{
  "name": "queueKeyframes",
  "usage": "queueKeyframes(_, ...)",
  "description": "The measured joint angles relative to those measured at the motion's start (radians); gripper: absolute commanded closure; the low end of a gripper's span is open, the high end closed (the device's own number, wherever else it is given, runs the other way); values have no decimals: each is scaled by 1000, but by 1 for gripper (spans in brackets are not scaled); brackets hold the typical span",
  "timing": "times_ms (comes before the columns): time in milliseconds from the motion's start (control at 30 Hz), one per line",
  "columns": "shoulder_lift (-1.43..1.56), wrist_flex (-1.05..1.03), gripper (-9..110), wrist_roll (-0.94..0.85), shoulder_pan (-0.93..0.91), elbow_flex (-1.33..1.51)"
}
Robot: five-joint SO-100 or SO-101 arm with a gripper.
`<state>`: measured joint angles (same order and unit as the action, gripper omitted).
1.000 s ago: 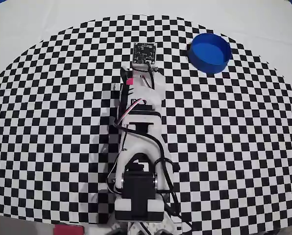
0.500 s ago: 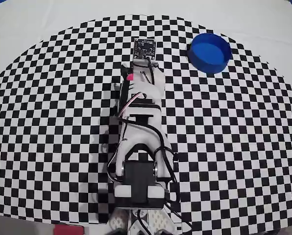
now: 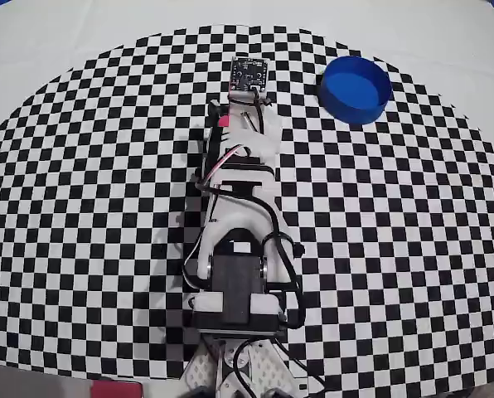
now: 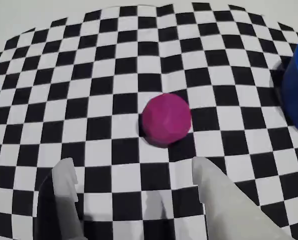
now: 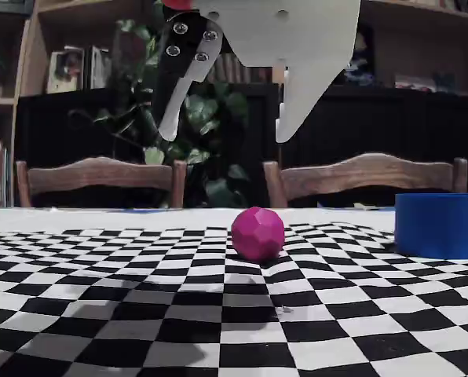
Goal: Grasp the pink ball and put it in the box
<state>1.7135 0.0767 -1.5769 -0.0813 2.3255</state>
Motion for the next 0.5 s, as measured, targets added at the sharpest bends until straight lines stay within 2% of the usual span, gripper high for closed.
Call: queueKeyframes(500, -123, 0, 75, 0, -29, -107)
